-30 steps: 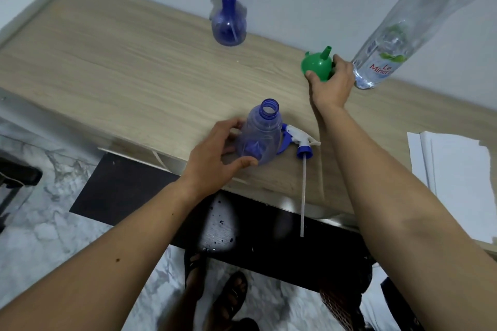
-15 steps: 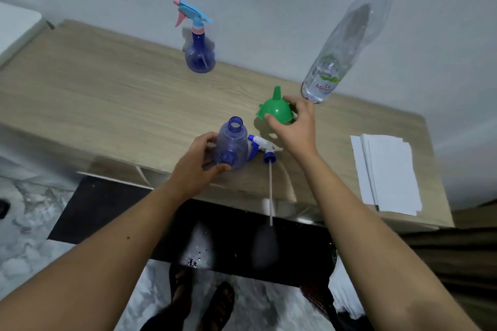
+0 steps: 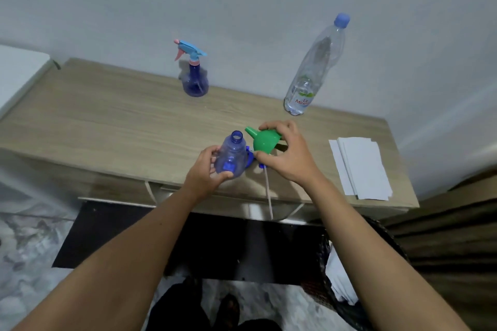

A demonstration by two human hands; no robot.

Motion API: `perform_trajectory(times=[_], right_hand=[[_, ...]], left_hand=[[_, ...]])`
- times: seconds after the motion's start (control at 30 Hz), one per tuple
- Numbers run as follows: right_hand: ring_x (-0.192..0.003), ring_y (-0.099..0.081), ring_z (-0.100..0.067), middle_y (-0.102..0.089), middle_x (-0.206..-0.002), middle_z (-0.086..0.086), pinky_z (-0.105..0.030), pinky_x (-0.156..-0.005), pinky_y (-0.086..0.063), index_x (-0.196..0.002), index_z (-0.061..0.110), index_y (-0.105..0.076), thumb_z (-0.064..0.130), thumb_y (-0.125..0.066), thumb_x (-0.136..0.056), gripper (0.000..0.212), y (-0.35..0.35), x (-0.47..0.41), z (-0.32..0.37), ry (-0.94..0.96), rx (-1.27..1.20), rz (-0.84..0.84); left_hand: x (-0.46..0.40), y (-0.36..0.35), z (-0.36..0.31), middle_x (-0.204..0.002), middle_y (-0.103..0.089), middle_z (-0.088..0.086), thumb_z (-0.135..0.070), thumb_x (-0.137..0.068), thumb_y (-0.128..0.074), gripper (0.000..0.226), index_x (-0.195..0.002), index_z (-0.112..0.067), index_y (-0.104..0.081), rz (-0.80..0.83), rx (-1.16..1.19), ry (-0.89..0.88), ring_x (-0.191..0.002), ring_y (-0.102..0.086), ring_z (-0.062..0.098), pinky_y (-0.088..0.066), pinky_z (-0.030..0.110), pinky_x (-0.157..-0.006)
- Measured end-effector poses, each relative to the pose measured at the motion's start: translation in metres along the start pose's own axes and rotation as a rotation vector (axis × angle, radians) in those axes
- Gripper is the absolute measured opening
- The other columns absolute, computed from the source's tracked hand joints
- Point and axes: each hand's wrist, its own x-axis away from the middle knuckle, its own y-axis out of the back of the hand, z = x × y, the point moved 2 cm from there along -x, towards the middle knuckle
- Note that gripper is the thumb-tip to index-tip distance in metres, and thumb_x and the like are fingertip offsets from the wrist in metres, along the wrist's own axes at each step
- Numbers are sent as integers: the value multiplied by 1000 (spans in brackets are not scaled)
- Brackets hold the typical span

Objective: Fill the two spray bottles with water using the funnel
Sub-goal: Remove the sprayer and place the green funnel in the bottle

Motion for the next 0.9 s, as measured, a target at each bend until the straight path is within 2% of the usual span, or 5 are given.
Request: perform_trajectory(times=[0.07,0.27,0.43,0.63,0.9], right_hand=[[-106,-55,5,-56,-120,-5,-3,-87,-43,-120,25,-72,19,-95,-68,57,5,-4,7,10,36,29],[-100,-62,-13,-63,-117,7,-39,-88,-57,-113,26,-63,31,-99,-62,63,9,-19,28,25,87,77],[-111,-54,-6,-53,-120,3,-21,-96,-47,-134,34,-67,43,-99,-65,75,5,-32,47,76,154,159],[-114,-54,-8,-57,-130,11,-26,-98,-47,-140,25,-57,48,-101,-59,95,2,-40,68,30,212,165],[-117,-53,-9,-54,-127,1,-15,-101,-40,-136,22,-67,53,-99,-59,89,-17,-38,70,88,249,124]], left_hand=[[0,1,-2,-129,-63,4,-47,-65,-89,83,-135,-33,-48,26,17,-8,-114,-70,22,-59,50,-100],[-3,4,-1,-130,-62,4,-51,-57,-92,86,-131,-39,-50,46,78,2,-117,-69,24,-60,47,-99],[-9,4,8,-131,-61,-3,-43,-58,-91,77,-114,-70,-47,26,33,-50,-116,-66,19,-61,50,-95],[-6,3,7,-125,-56,-12,-43,-62,-89,74,-125,-42,-51,16,4,-108,-108,-63,15,-62,48,-91],[-7,3,10,-127,-58,-8,-43,-65,-90,72,-121,-59,-48,-19,25,-158,-112,-63,18,-60,52,-93]])
